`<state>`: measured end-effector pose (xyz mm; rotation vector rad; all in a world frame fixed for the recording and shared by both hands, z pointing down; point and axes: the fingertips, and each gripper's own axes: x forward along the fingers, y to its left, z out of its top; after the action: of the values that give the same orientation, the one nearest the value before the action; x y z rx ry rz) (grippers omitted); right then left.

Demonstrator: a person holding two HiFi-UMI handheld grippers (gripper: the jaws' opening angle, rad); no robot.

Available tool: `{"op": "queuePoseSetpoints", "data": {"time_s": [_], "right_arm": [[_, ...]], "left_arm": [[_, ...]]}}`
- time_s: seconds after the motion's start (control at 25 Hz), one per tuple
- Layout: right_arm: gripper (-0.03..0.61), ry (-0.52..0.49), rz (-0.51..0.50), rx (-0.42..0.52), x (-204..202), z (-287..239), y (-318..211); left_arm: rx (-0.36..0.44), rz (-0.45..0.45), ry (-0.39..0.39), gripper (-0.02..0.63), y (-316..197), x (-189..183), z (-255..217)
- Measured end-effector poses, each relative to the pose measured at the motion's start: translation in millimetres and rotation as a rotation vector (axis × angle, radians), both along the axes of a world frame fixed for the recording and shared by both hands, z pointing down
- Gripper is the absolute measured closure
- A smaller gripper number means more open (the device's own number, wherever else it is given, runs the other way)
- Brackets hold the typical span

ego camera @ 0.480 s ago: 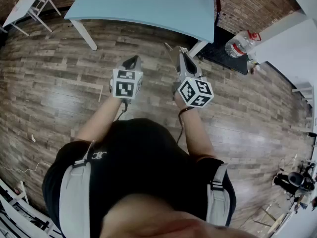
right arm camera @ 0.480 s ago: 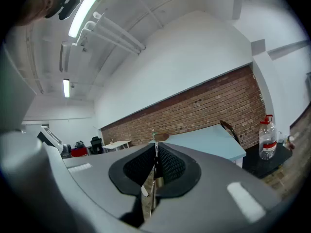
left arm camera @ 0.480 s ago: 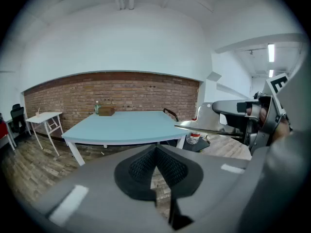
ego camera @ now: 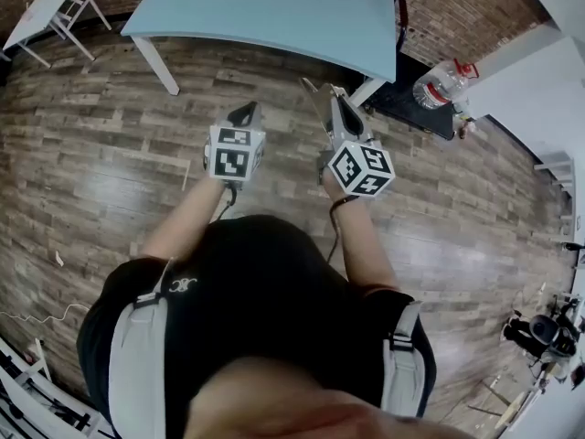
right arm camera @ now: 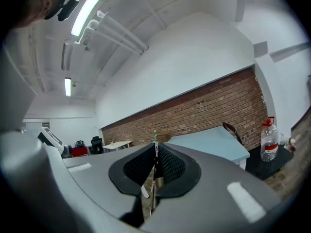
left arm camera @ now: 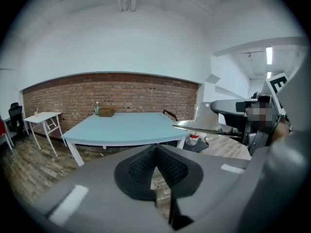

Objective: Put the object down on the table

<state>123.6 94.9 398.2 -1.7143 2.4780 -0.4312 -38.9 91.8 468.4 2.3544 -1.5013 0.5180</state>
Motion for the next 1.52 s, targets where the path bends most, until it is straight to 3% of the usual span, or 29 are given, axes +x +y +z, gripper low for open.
{"op": "queuePoseSetpoints", "data": {"time_s": [0.84, 1.52], "right_arm": [[0.543, 0.006, -0.004, 0.003, -83.9, 7.0, -4.9], [0.546, -0.022, -0.040, -0.006, -99.0, 12.7, -69.7]], "left_arm": [[0.003, 0.000, 0.012, 0.615, -5.4, -84.6, 11.9], [-0.010, -0.007, -0.003, 0.615, -61.4, -95.1, 15.8]]}}
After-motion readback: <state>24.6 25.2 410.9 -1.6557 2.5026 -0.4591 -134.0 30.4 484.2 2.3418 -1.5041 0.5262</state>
